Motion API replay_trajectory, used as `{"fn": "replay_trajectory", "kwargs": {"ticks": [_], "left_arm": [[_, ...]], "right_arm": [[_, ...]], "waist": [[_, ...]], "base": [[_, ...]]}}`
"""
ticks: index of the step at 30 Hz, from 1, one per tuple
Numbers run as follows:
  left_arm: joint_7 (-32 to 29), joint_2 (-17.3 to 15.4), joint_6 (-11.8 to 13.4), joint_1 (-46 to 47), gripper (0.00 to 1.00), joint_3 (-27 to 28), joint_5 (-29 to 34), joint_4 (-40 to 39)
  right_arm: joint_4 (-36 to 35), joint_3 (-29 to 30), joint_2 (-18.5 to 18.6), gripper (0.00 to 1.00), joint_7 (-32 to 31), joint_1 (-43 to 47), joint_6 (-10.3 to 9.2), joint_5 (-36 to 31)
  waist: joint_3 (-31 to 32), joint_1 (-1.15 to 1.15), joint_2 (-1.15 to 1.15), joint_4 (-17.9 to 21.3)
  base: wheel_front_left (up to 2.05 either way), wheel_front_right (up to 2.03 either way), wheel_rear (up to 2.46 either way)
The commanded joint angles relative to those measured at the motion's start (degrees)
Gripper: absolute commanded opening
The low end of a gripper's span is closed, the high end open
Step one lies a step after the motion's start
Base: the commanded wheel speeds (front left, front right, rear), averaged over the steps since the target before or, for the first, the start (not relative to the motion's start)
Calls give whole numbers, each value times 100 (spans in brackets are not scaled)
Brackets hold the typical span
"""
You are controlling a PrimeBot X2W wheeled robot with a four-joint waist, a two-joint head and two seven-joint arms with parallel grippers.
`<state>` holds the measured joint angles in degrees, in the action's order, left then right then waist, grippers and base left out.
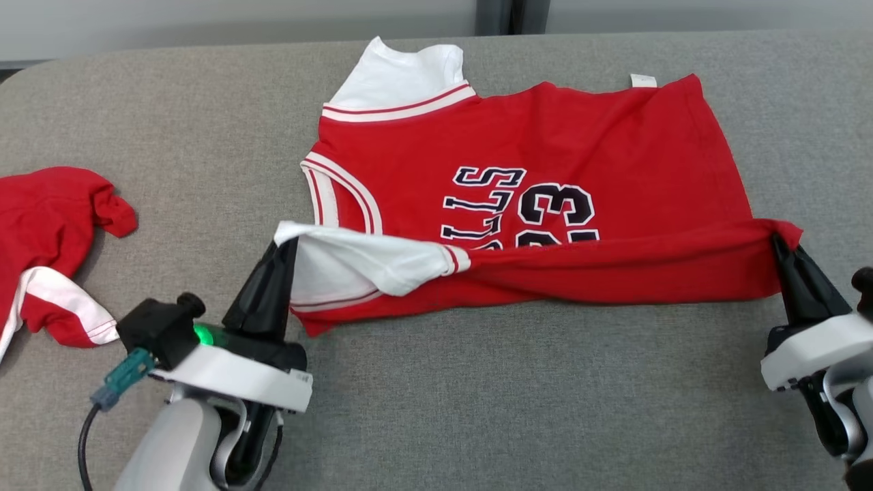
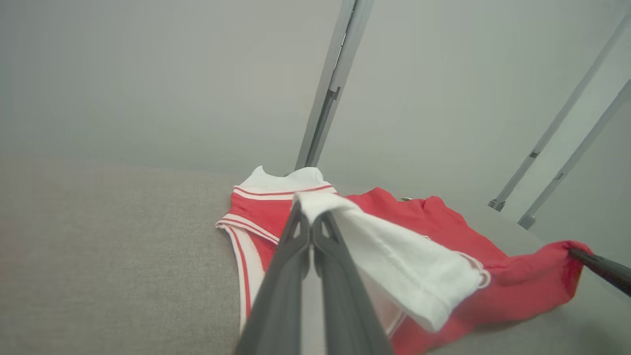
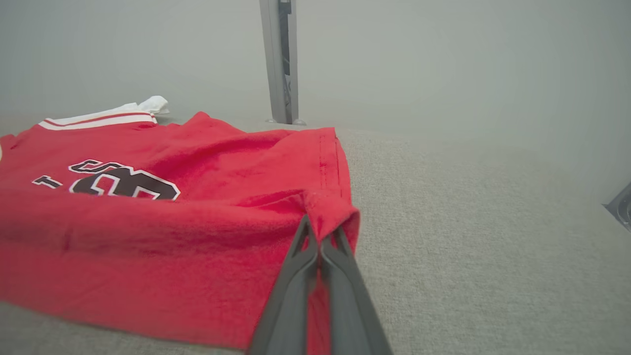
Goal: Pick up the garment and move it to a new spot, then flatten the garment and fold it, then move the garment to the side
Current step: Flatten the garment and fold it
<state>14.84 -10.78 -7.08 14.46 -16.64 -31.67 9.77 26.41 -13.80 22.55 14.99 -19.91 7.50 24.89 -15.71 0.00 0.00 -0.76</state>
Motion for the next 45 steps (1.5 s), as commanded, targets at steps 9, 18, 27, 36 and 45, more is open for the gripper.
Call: {"fn": "replay_trajectory", "kwargs": {"ticks": [9, 18, 27, 36, 45], "left_arm": [[40, -169, -47, 1238, 0, -593, 131, 1009], [35, -189, -47, 1780, 21, -904, 89, 1685], [35, 95, -43, 1610, 100, -515, -549, 1912], [-324, 333, 101, 733, 100, -219, -1164, 1909], [-1123, 284, 696, 30, 100, -322, -1326, 1513]], "right_arm": [[900, -149, 90, 0, 26, -984, -2, -340], [1334, -267, -76, 6, 26, -1397, -1, -339], [947, 103, -191, 100, 25, -1089, -1, -374], [317, 518, -476, 100, 26, -364, -1, -630], [142, 620, -606, 100, 26, -15, -1, -682]], "waist": [[-495, 0, 0, -59], [-626, 0, 0, -44], [-351, 0, 0, -22], [19, 0, 0, 13], [134, 0, 0, 67]], "base": [[0, 0, 0], [0, 0, 0], [0, 0, 0], [0, 0, 0], [0, 0, 0]]}}
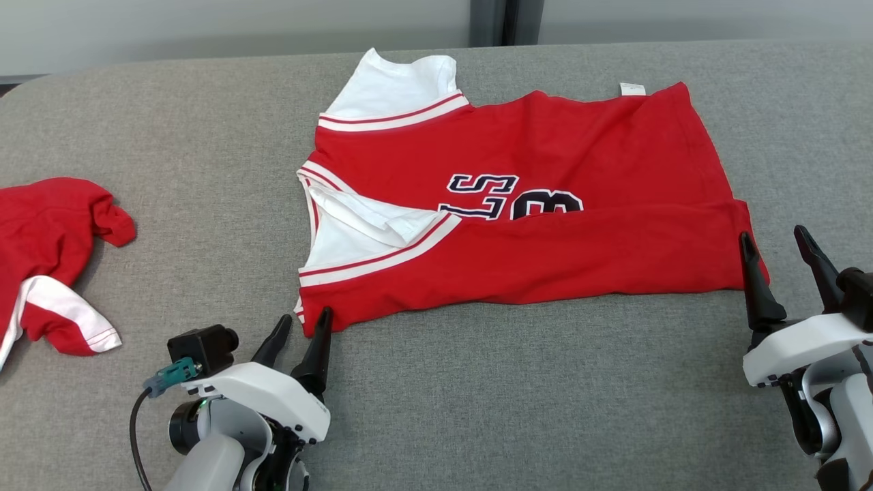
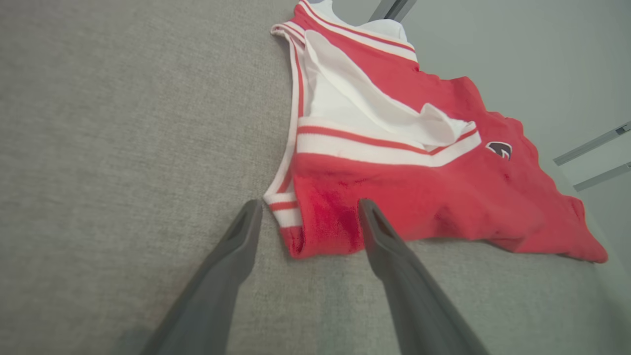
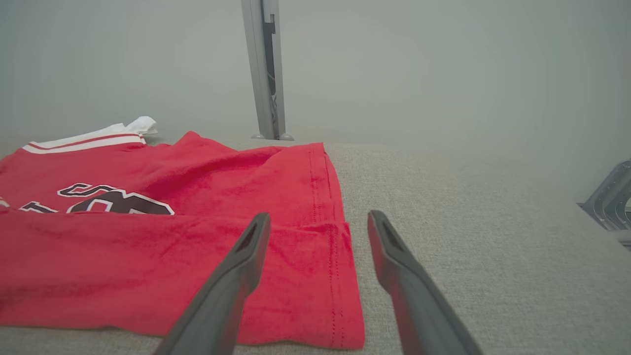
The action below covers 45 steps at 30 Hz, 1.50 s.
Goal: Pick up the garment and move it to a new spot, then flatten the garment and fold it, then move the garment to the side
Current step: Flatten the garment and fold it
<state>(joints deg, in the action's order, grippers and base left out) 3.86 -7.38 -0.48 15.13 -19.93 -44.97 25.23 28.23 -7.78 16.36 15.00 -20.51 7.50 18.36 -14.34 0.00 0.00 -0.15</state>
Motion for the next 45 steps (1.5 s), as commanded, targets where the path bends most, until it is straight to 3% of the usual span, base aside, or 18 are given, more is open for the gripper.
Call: {"fn": "replay_trajectory", "kwargs": {"ticks": [1, 4, 5, 6, 7, 8, 9, 10, 21, 29, 30, 31, 32, 40, 45], "left_arm": [[-85, -57, 91, -54, 100, 5, 3, -60], [-245, -64, 214, -57, 100, -5, -33, -138], [-291, -68, 251, -62, 95, -17, -29, -143], [-329, -77, 276, -67, 76, -23, -26, -163], [-337, -78, 304, -75, 46, -22, -31, -185], [-378, -85, 313, -85, 36, -26, -41, -194], [-378, -96, 325, -88, 8, -29, -39, -214], [-379, -101, 332, -86, 0, -25, -43, -238], [-388, -185, 269, -167, 0, -67, -56, -351], [-335, -194, 228, -156, 0, -90, -76, -364], [-336, -198, 222, -151, 0, -96, -73, -359], [-331, -196, 217, -146, 0, -106, -68, -352], [-325, -192, 214, -139, 0, -119, -61, -346], [-351, -311, 94, -298, 0, -195, -77, -538], [-469, -490, 225, -772, 0, -179, -136, -953]], "right_arm": [[-40, 15, 16, 100, 24, 54, -1, -21], [-38, -6, 34, 100, 24, 43, -1, -9], [-29, -11, 35, 100, 24, 34, -1, -10], [-7, -27, 36, 100, 24, 24, -1, -10], [19, -45, 32, 100, 25, 13, -1, 3], [58, -67, 26, 100, 24, -1, -1, 29], [113, -97, 25, 100, 24, -13, -1, 49], [176, -122, 21, 100, 24, -25, -1, 86], [1158, -397, 18, 100, 24, -329, -1, 689], [2008, -994, 113, 100, 24, -733, -1, 1299], [2053, -1089, 117, 74, 24, -764, -1, 1361], [2091, -1169, 149, 15, 24, -811, -1, 1396], [2137, -1249, 176, 0, 18, -842, -1, 1445], [1895, -1581, 525, 0, 14, -591, -2, 1788], [1478, -1615, 747, 0, 14, -182, -2, 1868]], "waist": [[-9, 0, 0, 13], [-30, 0, 0, 40], [-36, 0, 0, 52], [-42, 0, 0, 64], [-49, 0, 0, 75], [-55, 0, 0, 86], [-60, 0, 0, 94], [-63, 0, 0, 98], [-44, 0, 0, 0], [-67, 0, 0, -102], [-70, 0, 0, -107], [-72, 0, 0, -113], [-73, 0, 0, -121], [-22, 0, 0, -115], [132, 0, 0, -41]], "base": [[0, 0, 0], [0, 0, 0], [0, 0, 0], [0, 0, 0], [0, 0, 0], [0, 0, 0], [0, 0, 0], [0, 0, 0], [0, 0, 0], [0, 0, 0], [0, 0, 0], [0, 0, 0], [0, 0, 0], [0, 0, 0], [0, 0, 0]]}}
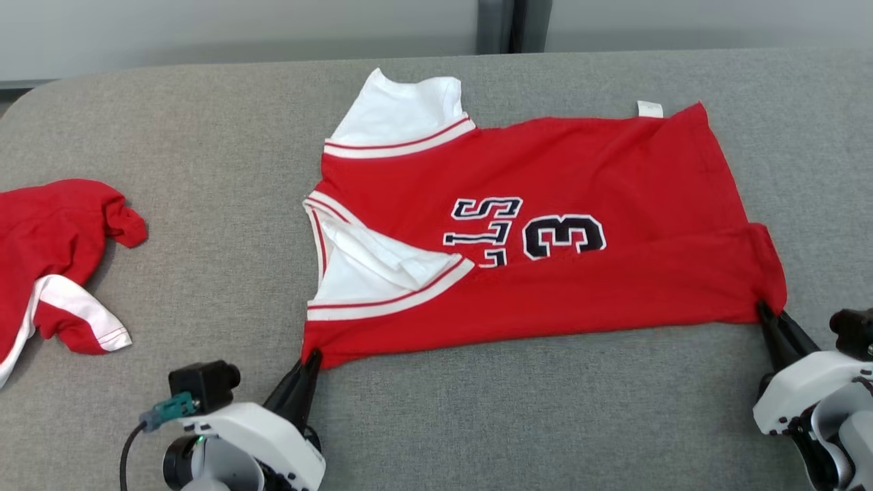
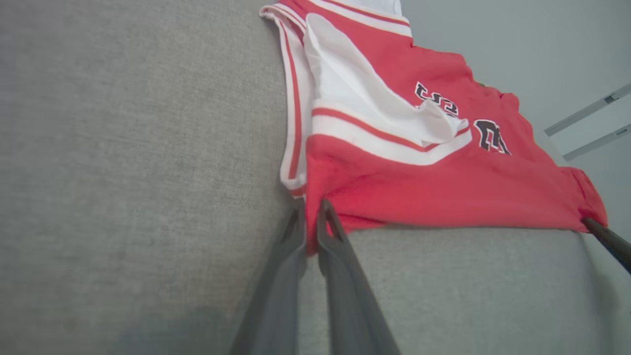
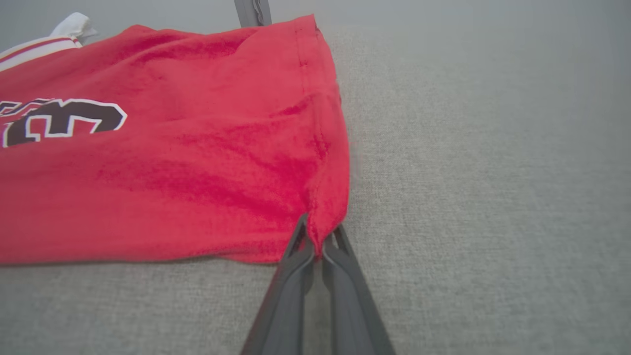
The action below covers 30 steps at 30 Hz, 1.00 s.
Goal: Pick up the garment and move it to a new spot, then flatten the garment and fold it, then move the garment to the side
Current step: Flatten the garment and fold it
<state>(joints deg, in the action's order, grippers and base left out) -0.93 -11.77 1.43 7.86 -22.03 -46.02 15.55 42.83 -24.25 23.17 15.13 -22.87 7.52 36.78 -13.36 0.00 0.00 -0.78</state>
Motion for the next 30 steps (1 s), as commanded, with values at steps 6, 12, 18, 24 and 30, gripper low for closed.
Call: {"fn": "replay_trajectory", "kwargs": {"ticks": [6, 12, 18, 24, 30], "left_arm": [[-257, -257, 332, -785, 0, -11, -77, -813], [-667, -534, 698, -1421, 0, -67, -86, -1584], [-873, -590, 827, -1683, 0, -42, -239, -1886], [-664, -500, 967, -1675, 100, 96, -212, -1923], [-190, -464, 1100, -1497, 100, 340, -43, -1894]], "right_arm": [[-449, 43, 334, 0, 2, 756, -5, 147], [-814, 111, 652, 0, 0, 1504, -11, 228], [-1063, 172, 707, 0, -168, 1801, -11, 284], [-1267, 349, 629, 74, -316, 1800, -10, 261], [-1333, 861, 561, 100, -182, 1698, -6, -118]], "waist": [[273, 0, 0, -13], [466, 0, 0, -98], [521, 0, 0, -101], [529, 0, 0, -84], [518, 0, 0, -55]], "base": [[0, 0, 0], [0, 0, 0], [0, 0, 0], [0, 0, 0], [0, 0, 0]]}}
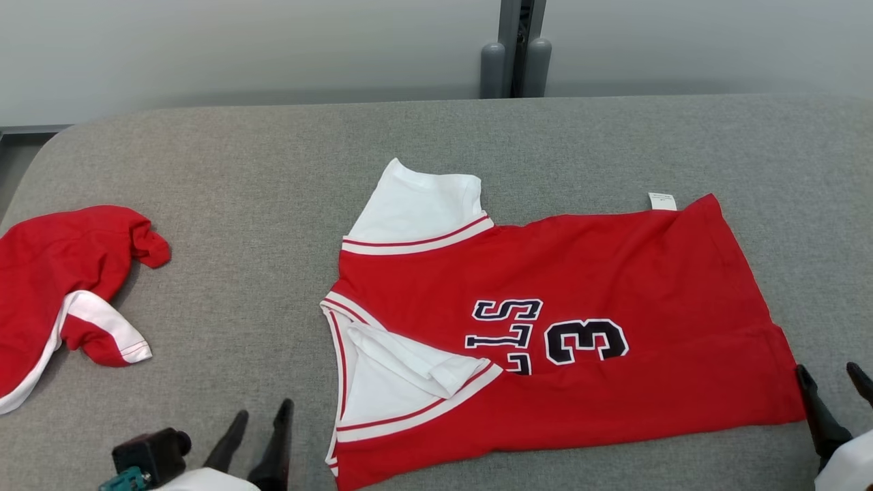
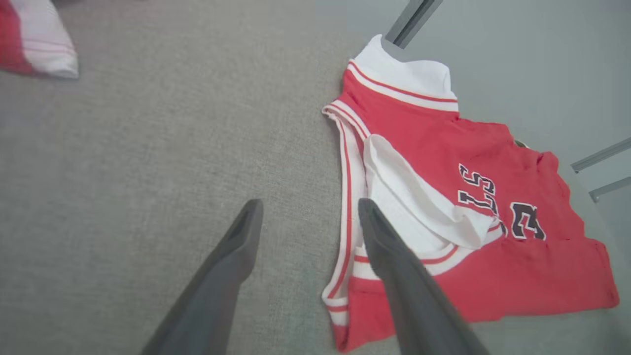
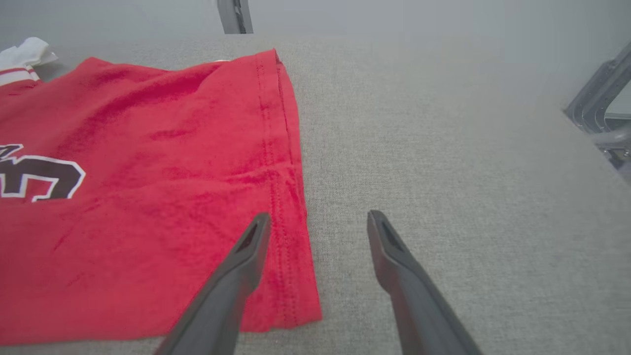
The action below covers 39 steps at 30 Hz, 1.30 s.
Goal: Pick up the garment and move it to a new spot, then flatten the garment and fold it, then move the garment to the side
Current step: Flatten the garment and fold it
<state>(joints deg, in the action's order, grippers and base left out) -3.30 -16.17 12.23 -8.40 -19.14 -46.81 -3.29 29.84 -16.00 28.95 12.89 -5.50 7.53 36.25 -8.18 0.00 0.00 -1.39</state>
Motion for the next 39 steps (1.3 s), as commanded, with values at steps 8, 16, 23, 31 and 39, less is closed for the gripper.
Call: {"fn": "replay_trajectory", "kwargs": {"ticks": [8, 16, 23, 31, 39], "left_arm": [[799, 176, -71, 794, 100, 157, 379, 237], [766, 473, -397, 2357, 100, -229, 691, 1222], [628, 555, -527, 3945, 100, -477, 1114, 2354], [219, 574, -677, 5382, 100, -654, 1365, 3604], [-360, 657, -873, 6634, 100, -923, 1567, 4992]], "right_arm": [[-455, 428, -599, 100, 201, -322, -4, -1051], [-814, 254, -1162, 100, 233, -563, -4, -1527], [-882, -17, -1306, 100, 234, -775, -4, -1547], [-905, -77, -1316, 100, 234, -1040, -4, -1655], [-942, -109, -1436, 100, 235, -1282, -4, -1789]], "waist": [[-42, 0, 0, 114], [-359, 0, 0, 244], [-880, 0, 0, 444], [-1398, 0, 0, 649], [-1769, 0, 0, 862]], "base": [[0, 0, 0], [0, 0, 0], [0, 0, 0], [0, 0, 0], [0, 0, 0]]}}
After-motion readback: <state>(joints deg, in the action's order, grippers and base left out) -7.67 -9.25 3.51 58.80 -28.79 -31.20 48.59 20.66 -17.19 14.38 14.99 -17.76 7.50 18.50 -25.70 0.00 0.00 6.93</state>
